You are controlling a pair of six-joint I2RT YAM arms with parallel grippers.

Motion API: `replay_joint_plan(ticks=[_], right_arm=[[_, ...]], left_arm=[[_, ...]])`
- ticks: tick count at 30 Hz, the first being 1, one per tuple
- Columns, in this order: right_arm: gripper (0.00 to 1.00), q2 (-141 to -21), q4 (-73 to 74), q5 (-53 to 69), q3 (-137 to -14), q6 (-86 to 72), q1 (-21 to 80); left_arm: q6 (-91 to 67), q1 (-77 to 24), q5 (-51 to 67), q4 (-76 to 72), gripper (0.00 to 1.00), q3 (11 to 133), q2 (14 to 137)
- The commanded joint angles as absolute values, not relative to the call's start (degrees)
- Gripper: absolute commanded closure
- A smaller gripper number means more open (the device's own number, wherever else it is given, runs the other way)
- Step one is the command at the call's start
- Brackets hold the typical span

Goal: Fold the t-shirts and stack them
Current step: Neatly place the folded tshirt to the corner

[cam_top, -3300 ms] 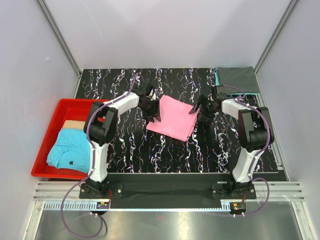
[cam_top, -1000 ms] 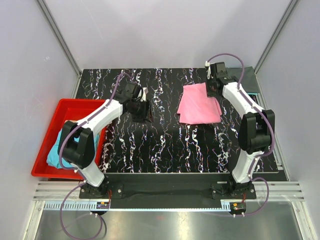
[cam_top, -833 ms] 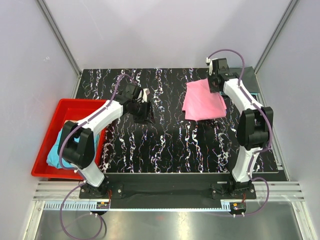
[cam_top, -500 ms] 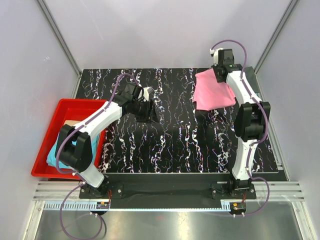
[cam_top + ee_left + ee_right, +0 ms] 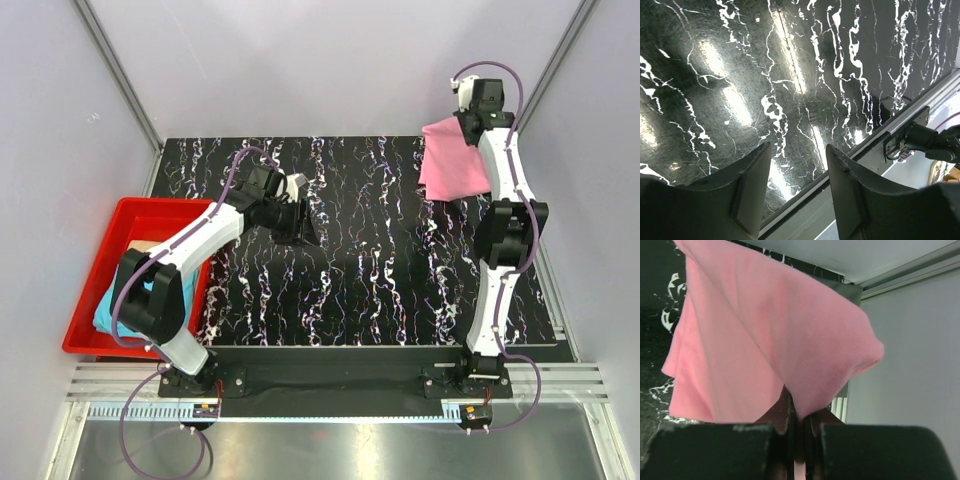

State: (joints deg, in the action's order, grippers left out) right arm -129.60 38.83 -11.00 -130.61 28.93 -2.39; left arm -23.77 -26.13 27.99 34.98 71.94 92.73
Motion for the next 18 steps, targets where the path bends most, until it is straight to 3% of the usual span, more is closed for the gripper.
replay_joint_plan(ticks=[1, 18], right_arm=[[1.00, -133.5, 41.4, -7.8, -140.2, 30.7, -4.1], [1.00, -145.1, 20.9, -8.7, -142.5, 32.4, -8.1]], left_arm=[[-23.0, -26.2, 30.8, 33.1, 0.47, 72.2, 92.6], [-22.1, -26.2, 31.3, 34.2, 0.46, 72.4, 96.1]])
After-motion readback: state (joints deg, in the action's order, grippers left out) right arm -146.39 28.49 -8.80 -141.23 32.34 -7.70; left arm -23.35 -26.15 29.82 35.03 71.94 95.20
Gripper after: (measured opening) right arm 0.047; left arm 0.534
